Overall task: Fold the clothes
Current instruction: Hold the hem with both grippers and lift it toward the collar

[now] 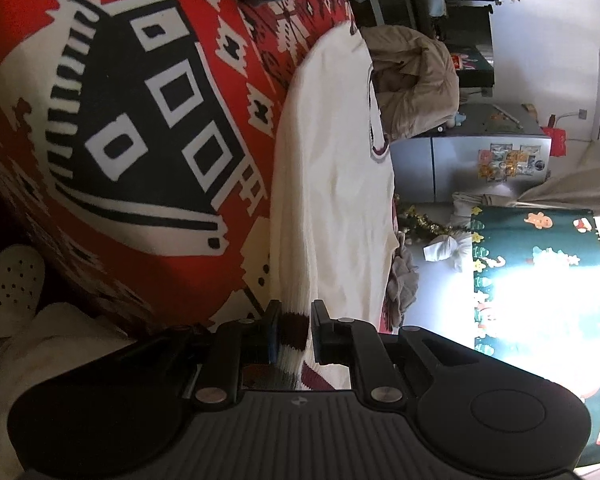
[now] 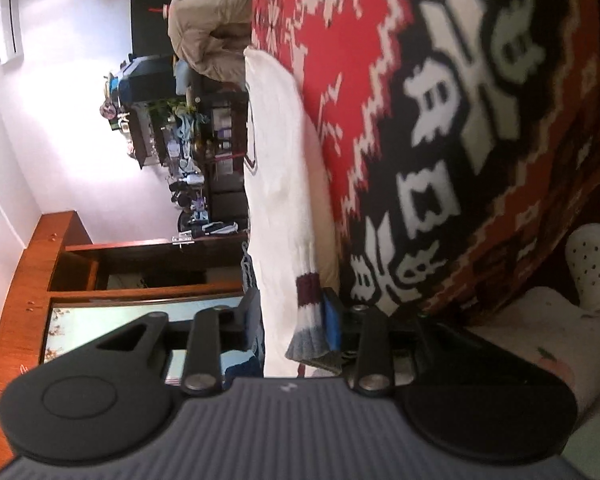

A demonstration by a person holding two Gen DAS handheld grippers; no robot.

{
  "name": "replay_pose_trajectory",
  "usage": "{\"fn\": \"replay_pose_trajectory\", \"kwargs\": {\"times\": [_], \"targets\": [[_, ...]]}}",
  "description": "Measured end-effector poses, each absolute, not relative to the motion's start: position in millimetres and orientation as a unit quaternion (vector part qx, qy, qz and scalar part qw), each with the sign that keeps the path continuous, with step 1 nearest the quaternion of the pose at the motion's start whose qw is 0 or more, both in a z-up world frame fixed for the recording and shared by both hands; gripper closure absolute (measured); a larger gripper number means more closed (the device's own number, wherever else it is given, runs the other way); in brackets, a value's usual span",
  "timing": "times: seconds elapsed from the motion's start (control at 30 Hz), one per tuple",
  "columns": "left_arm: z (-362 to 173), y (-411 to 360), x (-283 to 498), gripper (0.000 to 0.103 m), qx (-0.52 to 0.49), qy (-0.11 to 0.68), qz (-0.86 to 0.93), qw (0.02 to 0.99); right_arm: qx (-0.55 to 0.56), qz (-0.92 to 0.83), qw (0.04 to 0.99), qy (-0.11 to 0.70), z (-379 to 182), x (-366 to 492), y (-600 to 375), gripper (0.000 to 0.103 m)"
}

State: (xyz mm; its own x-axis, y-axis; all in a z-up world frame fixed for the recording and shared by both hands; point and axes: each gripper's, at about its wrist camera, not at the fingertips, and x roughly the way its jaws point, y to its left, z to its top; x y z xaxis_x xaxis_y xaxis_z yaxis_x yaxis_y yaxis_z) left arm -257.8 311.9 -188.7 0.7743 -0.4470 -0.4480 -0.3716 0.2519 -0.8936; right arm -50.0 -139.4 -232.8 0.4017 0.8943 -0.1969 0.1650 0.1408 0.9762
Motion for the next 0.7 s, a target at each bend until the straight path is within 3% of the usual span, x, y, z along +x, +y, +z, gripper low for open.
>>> {"fn": "replay_pose_trajectory", "kwargs": {"times": [0.1, 0.17, 0.2, 0.23, 0.37, 0.5, 0.7], "targets": [[-185.5, 309.6, -255.8, 0.089, -0.599, 0.340, -0.024, 0.725, 0.581, 0.297, 0.606, 0.455, -233.1, -42.6, -130.6, 0.067], [-183.4, 308.0, -254.5, 0.090, -0.591, 0.344, -0.022, 0.730, 0.575, 0.293, 0.615, 0.454, -228.7, -38.7, -133.1, 0.079], [-182.1, 307.4, -254.0, 0.095, -0.585, 0.346, -0.022, 0.733, 0.570, 0.292, 0.621, 0.452, -225.0, -37.8, -136.8, 0.093], [-179.9, 306.9, -254.3, 0.096, -0.576, 0.347, -0.022, 0.739, 0.565, 0.291, 0.627, 0.450, -221.3, -37.0, -140.5, 0.095], [-181.0, 305.9, -253.5, 0.095, -0.565, 0.360, -0.024, 0.742, 0.536, 0.272, 0.649, 0.466, -212.2, -33.5, -146.2, 0.094], [-186.9, 305.5, -251.4, 0.093, -0.580, 0.369, -0.032, 0.726, 0.538, 0.274, 0.639, 0.477, -214.1, -32.5, -142.4, 0.087], [-165.5, 309.5, -259.9, 0.097, -0.551, 0.356, 0.014, 0.755, 0.506, 0.250, 0.670, 0.482, -198.6, -41.1, -143.2, 0.096]]}}
